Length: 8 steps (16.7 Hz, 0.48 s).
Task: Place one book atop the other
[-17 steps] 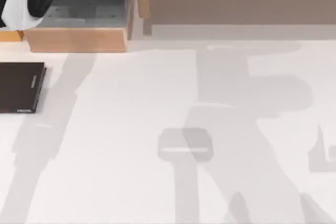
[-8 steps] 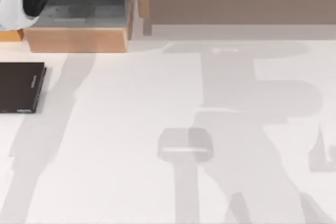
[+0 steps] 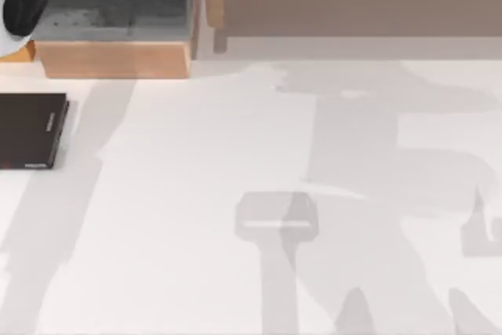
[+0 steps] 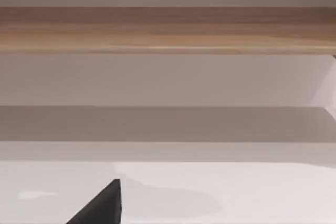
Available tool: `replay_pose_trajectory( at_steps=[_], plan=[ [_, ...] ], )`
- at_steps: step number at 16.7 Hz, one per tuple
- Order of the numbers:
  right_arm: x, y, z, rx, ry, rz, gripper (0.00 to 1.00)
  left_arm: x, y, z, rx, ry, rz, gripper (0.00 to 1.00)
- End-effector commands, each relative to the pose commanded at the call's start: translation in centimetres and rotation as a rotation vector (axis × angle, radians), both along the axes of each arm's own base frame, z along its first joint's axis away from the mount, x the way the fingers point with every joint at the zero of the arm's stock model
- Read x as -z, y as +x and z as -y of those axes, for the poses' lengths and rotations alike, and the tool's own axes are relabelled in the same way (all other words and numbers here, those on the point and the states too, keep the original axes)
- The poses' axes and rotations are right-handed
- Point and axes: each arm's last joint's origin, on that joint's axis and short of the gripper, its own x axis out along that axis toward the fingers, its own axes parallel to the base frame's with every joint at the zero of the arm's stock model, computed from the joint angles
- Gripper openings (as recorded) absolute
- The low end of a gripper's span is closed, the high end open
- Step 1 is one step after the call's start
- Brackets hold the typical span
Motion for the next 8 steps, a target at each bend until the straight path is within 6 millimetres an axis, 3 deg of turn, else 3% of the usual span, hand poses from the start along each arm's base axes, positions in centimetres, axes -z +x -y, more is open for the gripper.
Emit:
replay_pose_trajectory(
  at_steps=[8],
  plan=[
    [0.0, 0.0, 0.0, 0.0, 0.0, 0.0, 1.0, -3.5, -6.7, -4.1, 0.048, 0.486, 0.263, 0.0]
  ],
)
